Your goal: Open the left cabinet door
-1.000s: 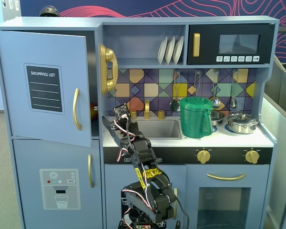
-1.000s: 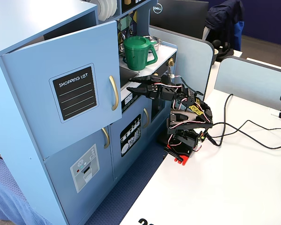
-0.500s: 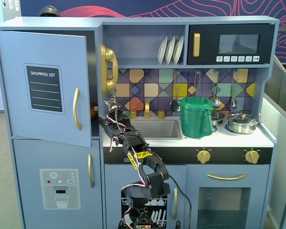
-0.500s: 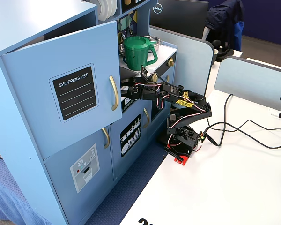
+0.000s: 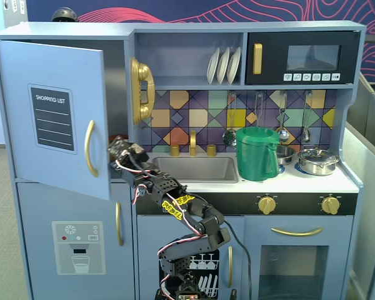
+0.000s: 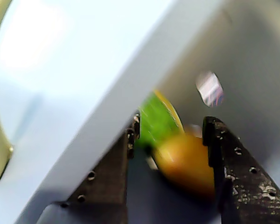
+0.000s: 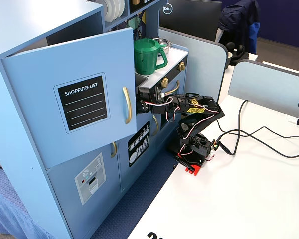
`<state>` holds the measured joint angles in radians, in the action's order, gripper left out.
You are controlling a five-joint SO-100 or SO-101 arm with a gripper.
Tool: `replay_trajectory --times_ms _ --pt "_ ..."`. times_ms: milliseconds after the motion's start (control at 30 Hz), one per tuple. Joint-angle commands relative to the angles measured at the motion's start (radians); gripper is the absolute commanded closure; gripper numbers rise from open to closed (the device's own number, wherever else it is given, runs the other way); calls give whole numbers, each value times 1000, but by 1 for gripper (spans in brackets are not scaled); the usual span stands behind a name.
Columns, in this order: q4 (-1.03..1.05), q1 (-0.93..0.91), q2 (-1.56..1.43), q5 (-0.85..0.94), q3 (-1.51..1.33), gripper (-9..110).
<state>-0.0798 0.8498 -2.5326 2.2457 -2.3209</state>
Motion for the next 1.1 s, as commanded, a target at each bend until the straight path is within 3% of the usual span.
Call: replay_trajectory --times_ms 0,667,867,1067 --pt "-78 83 11 75 -8 93" --pt "-230 311 189 273 25 93" --pt "-193 198 98 222 -21 93" --pt "40 -149 -124 -41 -75 93"
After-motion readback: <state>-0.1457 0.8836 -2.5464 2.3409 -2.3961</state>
